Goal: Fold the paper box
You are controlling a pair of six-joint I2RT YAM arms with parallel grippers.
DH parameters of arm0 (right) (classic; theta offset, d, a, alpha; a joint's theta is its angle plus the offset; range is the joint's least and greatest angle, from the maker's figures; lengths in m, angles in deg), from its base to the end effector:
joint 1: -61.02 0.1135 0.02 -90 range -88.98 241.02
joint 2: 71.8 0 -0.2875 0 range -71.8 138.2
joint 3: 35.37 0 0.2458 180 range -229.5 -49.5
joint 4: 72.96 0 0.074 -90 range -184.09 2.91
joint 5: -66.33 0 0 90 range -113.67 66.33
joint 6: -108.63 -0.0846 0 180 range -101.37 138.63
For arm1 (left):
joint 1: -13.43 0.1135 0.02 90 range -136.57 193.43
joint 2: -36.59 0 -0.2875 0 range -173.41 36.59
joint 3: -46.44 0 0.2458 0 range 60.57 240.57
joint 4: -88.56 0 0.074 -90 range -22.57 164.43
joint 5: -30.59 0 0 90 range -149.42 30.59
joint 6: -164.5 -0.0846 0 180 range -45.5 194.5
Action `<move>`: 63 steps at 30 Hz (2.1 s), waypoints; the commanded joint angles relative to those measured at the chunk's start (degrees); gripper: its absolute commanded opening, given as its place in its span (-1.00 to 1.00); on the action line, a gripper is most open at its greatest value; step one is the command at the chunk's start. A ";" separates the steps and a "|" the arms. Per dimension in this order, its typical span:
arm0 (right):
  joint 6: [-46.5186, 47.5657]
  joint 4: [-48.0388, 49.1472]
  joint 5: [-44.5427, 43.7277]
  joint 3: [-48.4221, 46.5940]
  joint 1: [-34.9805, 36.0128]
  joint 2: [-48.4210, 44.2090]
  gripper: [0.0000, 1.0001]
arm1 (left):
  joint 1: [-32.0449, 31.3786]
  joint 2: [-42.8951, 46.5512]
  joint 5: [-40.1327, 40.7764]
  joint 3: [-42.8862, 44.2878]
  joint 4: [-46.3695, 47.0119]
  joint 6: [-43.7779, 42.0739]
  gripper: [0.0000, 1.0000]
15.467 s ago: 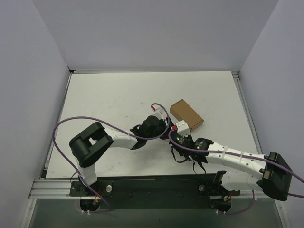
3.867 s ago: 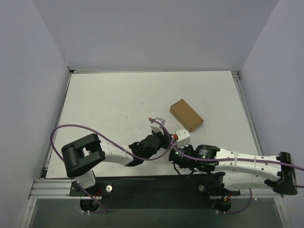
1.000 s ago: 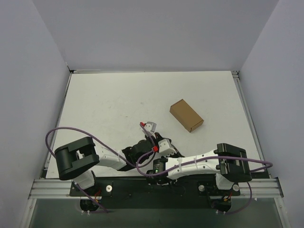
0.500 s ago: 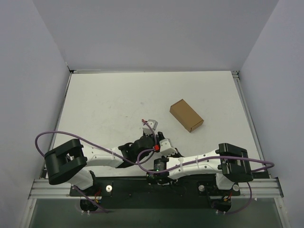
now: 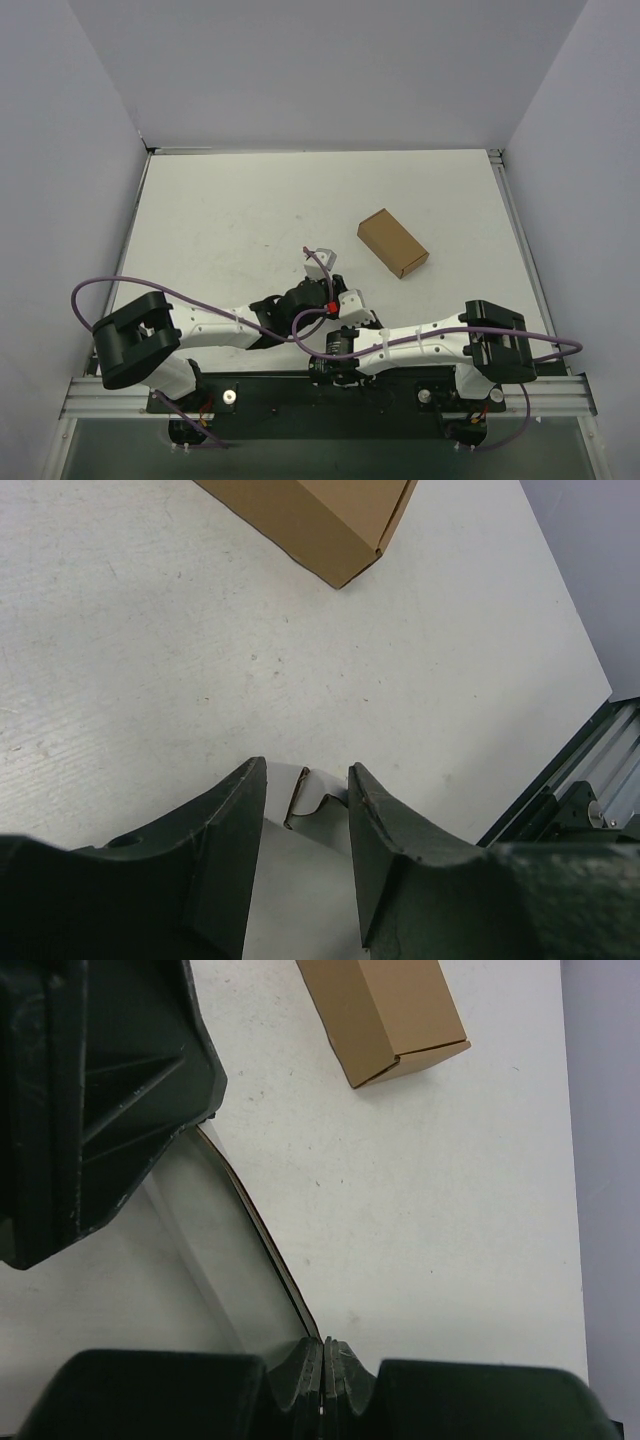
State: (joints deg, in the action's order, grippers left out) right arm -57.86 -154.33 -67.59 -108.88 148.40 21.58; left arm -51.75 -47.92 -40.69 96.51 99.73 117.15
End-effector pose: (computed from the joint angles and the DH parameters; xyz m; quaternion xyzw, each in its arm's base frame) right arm 0.0697 0.2389 0.1846 -0.1240 0.9153 -0.1421 0.3557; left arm 0.1660 -0.2943 0.1998 0.0733 0.8257 -0.3585 0.4294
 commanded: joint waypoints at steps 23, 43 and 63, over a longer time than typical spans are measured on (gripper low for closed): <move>4.59 2.91 3.93 1.37 0.25 1.98 -1.00 | -0.55 -6.37 -3.16 -13.95 6.32 4.54 -0.58; 15.84 4.66 7.09 -6.19 0.96 -2.49 -0.45 | -0.73 -9.18 -2.81 -13.18 8.27 5.25 -0.60; 18.48 6.16 1.56 -7.86 -0.01 -4.26 0.26 | -1.08 -11.91 -4.04 -12.74 10.12 5.33 -0.61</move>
State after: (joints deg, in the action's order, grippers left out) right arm -41.95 -147.45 -60.44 -114.67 148.44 17.82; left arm -51.80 -55.30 -42.25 86.81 128.58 125.70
